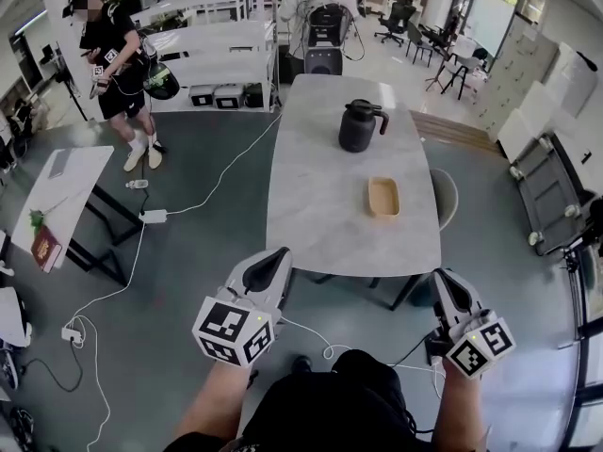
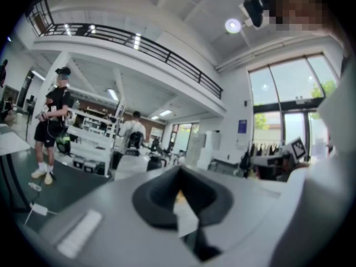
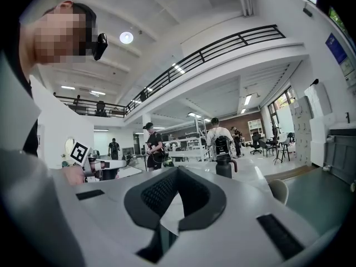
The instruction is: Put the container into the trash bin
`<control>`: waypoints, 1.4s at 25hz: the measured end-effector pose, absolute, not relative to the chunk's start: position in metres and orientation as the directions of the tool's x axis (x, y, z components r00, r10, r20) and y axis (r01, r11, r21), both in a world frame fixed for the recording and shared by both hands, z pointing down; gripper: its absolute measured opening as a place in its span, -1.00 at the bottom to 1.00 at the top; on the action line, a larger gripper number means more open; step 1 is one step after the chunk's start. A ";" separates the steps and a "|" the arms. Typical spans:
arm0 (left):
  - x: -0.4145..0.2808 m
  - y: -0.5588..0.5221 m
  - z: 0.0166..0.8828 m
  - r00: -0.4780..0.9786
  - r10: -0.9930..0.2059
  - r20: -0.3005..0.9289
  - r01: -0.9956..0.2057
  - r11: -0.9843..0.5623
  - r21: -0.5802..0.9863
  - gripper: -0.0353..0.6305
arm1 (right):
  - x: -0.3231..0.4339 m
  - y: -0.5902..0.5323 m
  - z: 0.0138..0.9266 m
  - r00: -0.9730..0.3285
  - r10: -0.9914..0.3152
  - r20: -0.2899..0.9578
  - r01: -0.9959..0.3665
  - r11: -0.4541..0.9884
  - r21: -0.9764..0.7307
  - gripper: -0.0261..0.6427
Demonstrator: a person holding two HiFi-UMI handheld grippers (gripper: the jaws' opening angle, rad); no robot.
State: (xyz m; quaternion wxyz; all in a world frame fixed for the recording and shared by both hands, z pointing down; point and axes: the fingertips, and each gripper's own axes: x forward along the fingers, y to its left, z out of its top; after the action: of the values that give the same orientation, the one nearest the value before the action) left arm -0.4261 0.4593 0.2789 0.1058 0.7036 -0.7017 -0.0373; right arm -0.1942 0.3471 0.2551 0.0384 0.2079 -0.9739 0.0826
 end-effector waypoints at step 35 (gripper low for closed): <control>-0.371 0.151 0.285 -0.036 -0.979 0.199 -0.986 0.068 0.155 -0.87 | -0.172 0.040 0.305 -0.961 -0.258 0.097 -0.275 0.911 -0.307 -0.94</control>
State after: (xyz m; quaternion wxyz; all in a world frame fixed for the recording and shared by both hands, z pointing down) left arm -0.3708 0.1511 0.2850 0.1265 0.6827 -0.7196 0.0122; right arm -0.1717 0.0397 0.3051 0.0273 0.1363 -0.9771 0.1609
